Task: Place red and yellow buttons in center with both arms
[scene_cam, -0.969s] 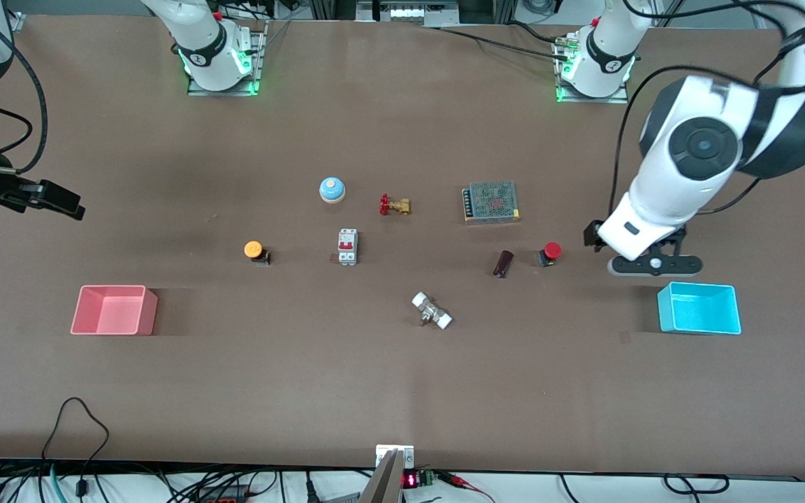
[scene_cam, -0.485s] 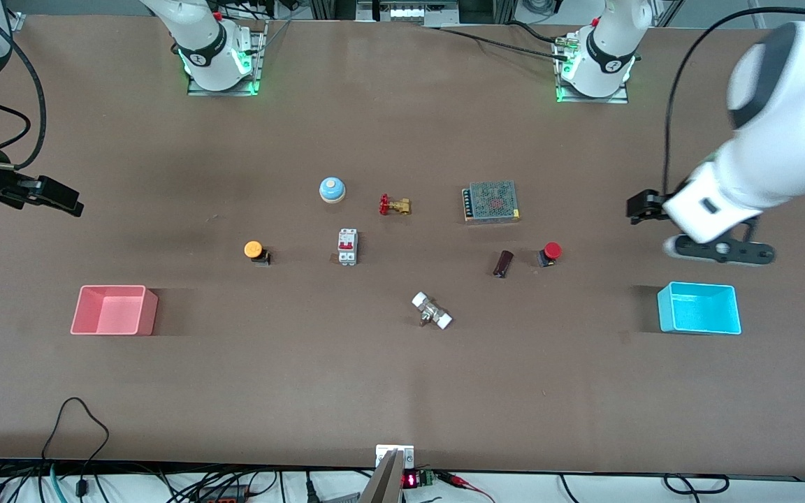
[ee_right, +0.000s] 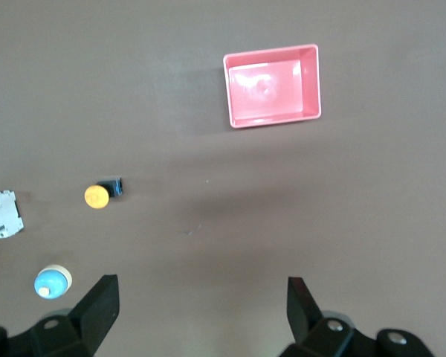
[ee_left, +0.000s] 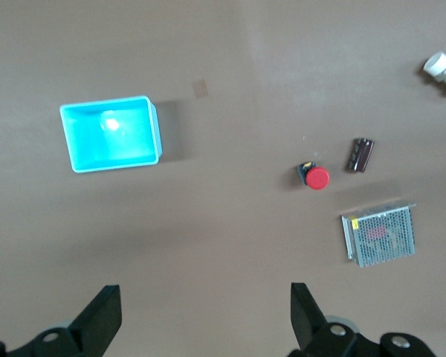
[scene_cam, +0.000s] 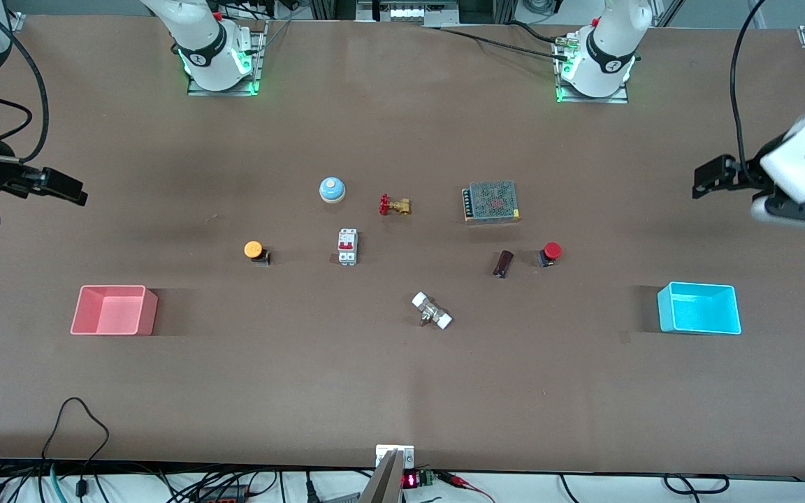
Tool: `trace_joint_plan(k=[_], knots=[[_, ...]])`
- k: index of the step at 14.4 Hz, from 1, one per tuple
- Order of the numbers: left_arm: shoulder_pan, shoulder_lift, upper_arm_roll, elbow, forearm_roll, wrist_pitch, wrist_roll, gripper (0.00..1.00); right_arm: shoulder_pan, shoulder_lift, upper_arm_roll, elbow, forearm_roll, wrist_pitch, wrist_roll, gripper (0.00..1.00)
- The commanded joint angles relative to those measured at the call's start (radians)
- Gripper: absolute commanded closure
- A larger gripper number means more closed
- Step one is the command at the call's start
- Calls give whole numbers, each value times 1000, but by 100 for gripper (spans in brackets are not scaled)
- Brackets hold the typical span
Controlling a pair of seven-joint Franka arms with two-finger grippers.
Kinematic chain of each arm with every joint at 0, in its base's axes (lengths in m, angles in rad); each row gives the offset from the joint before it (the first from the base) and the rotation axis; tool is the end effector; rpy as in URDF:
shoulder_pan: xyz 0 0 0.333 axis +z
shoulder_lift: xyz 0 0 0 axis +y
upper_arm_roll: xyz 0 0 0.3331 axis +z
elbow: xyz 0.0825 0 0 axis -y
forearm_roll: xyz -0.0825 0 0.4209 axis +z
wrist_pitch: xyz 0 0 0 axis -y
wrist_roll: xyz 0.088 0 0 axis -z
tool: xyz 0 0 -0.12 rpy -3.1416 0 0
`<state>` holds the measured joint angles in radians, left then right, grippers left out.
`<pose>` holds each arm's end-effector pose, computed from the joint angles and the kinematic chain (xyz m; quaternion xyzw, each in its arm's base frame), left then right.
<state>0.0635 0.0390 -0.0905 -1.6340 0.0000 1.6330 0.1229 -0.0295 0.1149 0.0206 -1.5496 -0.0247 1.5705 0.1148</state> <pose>0.6054 -0.0154 0.5784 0.9970 -0.0749 -0.0198 0.0027 0.6232 -0.0092 0.5695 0.9970 -0.0612 -0.0463 0.0136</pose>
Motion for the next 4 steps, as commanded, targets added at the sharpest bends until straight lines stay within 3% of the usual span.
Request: trace_joint_plan(k=[1,4], knots=[[-16,-120,38,-154,-17,84,26,0,11,-52,-11,-53,0,-4,-4,0],[-25,-130,40,-144,-18,87,30,0,11,-52,-11,-53,0,-9,-4,0]])
